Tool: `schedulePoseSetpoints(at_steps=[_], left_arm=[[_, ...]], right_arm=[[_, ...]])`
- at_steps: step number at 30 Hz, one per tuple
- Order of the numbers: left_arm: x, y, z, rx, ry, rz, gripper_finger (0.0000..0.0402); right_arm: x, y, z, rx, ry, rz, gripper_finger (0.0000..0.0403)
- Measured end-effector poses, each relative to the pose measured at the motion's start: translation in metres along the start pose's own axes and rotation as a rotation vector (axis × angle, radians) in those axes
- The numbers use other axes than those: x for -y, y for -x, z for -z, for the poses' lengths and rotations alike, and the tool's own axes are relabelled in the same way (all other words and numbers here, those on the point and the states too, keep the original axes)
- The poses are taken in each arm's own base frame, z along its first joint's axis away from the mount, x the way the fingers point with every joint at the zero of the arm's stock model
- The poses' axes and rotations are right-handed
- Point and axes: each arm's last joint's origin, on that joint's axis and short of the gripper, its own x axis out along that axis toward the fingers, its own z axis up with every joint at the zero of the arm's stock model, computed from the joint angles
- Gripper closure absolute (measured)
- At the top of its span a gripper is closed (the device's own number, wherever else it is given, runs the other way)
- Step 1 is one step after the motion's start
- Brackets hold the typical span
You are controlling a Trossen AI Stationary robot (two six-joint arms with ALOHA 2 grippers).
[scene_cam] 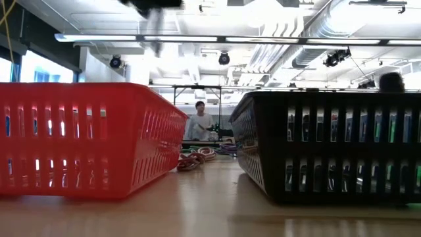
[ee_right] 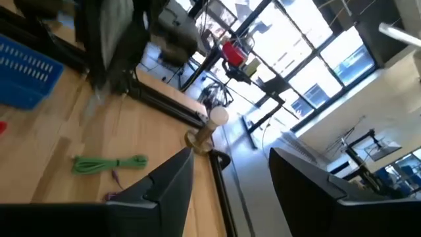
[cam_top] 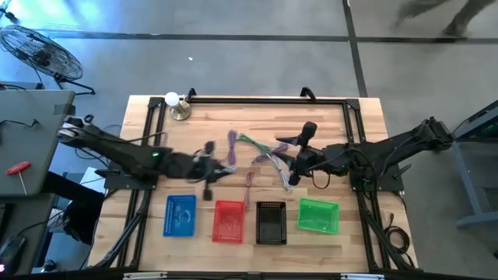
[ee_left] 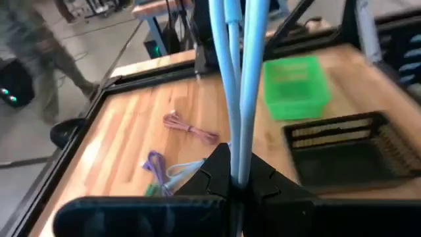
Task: Pick & Place USB Port
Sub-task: Put the top light blue charger cable into the blue bin
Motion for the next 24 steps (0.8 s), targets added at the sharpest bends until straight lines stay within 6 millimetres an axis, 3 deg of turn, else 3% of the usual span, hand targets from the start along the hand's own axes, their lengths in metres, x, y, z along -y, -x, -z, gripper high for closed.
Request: schedulePoseSetpoints(at_steps=[3, 8, 13, 19, 24], left_arm=[[0.014, 0.03, -0.005, 0.008, 0.1, -0.028, 0.04], [0.04, 0.055, 0.002, -0.014, 0.262, -0.122, 0.04], [0.066, 0.066, 0.013, -0.015, 0.446, -0.161, 0.04], [0.098, 0.079, 0.023, 0.014, 0.48, -0.148, 0.04], [0.11, 0.092, 0.03, 0.029, 0.497, -0.137, 0.04]], right_arm=[[0.001, -0.001, 0.001, -0.002, -0.004, -0.001, 0.0211], [0.0, -0.001, 0.0, 0.014, -0.02, -0.022, 0.0215], [0.0, -0.001, 0.0, 0.021, -0.031, -0.033, 0.022], [-0.002, -0.001, -0.001, 0.044, -0.038, -0.072, 0.0221], [-0.002, -0.001, -0.001, 0.059, -0.056, -0.097, 0.0224]])
